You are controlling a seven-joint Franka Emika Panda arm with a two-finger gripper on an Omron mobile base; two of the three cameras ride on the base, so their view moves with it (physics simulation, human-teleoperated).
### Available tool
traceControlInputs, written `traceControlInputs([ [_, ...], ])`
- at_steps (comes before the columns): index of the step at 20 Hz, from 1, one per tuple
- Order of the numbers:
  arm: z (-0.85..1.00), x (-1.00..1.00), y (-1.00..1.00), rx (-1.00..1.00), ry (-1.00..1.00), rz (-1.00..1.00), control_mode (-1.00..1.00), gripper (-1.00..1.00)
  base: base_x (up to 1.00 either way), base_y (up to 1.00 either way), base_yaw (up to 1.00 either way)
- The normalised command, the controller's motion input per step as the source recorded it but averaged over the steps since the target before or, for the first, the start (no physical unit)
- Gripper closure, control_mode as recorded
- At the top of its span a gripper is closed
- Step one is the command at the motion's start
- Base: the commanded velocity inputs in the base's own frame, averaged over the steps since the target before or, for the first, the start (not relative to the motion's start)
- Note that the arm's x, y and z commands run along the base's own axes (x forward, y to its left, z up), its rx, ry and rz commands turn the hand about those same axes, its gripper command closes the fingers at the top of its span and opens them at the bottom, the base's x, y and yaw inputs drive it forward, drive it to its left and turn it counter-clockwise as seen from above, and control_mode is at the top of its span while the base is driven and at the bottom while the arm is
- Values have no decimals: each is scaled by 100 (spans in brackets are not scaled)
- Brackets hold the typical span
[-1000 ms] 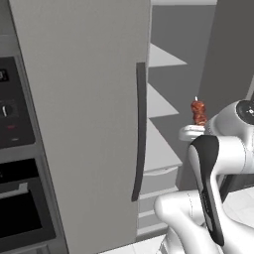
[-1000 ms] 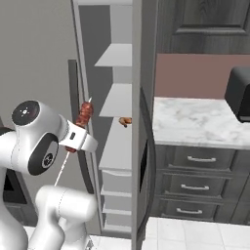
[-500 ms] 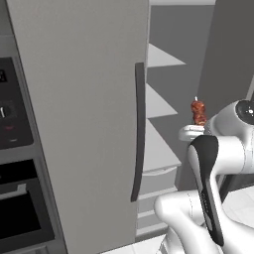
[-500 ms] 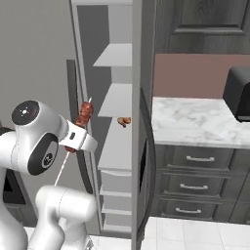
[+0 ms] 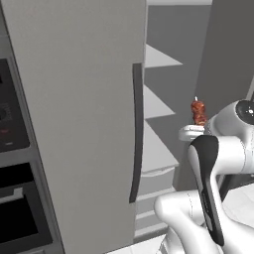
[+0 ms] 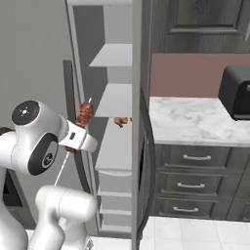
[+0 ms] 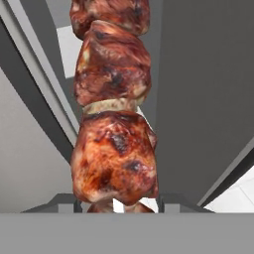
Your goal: Store the kebab skewer in the freezer for long-term storage. Close the freezer door after placing the cooked food.
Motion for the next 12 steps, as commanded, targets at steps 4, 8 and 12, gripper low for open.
traceControlInputs([
  [4,0,0,0,0,0,0,100,100,11,52,-15],
  [8,0,0,0,0,0,0,100,100,0,33,-13],
  [12,0,0,0,0,0,0,100,100,0,-2,-8],
])
